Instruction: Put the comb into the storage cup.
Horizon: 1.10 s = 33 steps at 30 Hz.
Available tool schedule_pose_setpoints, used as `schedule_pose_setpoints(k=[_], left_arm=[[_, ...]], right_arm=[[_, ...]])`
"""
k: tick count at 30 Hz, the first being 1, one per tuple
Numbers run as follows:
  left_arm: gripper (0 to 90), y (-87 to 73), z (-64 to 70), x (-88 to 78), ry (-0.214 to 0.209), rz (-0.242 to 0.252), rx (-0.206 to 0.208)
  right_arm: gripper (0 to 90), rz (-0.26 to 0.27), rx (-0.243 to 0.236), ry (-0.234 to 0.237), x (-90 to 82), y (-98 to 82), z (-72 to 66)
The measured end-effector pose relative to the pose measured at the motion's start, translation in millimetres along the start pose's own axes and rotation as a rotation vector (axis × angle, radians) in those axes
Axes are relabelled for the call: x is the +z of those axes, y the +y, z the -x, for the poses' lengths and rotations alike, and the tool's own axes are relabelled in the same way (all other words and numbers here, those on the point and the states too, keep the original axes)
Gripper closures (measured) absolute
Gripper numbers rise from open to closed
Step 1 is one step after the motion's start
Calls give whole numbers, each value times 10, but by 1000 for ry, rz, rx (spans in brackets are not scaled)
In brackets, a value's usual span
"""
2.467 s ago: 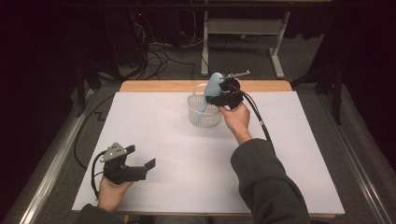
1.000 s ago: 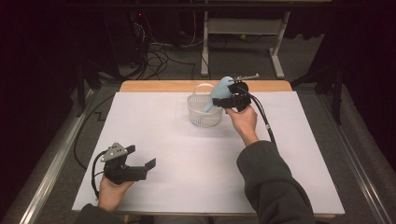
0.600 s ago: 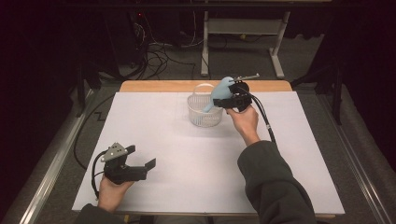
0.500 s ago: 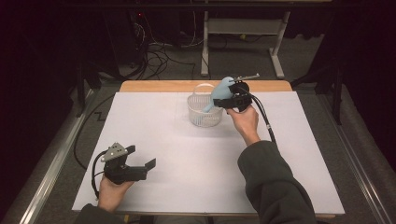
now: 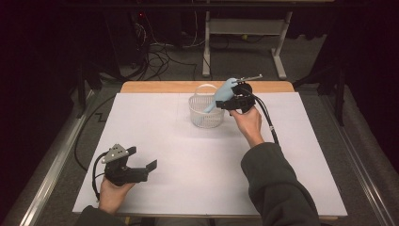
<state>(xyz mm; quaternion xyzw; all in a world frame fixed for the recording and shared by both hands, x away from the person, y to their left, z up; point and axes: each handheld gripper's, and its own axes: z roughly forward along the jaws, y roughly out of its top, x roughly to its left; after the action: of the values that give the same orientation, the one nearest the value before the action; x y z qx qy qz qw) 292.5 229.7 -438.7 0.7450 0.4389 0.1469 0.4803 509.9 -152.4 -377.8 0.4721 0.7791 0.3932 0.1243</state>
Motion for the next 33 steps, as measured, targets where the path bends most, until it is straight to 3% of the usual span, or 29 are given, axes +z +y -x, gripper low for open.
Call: schedule_pose_setpoints(k=[33], left_arm=[[0,1,0,2,0,-1,-1]], right_arm=[[323,14,-19,11,-132,-78,54]])
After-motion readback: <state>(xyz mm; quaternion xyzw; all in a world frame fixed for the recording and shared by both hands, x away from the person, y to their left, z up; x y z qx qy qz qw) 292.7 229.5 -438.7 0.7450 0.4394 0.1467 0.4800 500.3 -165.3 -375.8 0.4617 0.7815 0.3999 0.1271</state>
